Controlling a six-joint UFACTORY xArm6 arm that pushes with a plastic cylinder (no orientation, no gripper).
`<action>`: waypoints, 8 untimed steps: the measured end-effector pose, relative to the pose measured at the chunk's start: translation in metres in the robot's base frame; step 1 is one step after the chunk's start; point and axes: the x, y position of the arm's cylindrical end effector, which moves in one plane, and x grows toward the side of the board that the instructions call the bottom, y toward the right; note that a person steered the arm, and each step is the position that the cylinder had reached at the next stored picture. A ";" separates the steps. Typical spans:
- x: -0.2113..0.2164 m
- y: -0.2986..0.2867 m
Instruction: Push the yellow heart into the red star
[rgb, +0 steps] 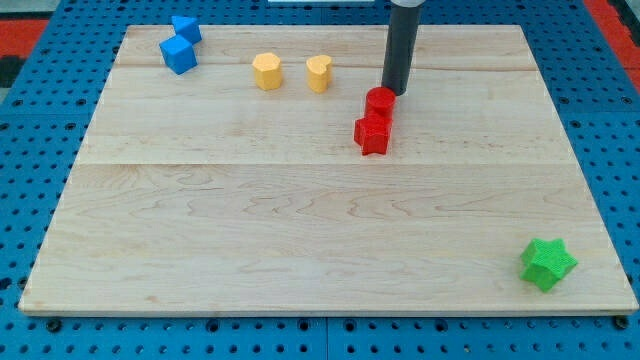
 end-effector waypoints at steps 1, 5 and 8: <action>0.000 0.004; -0.007 0.013; -0.069 0.014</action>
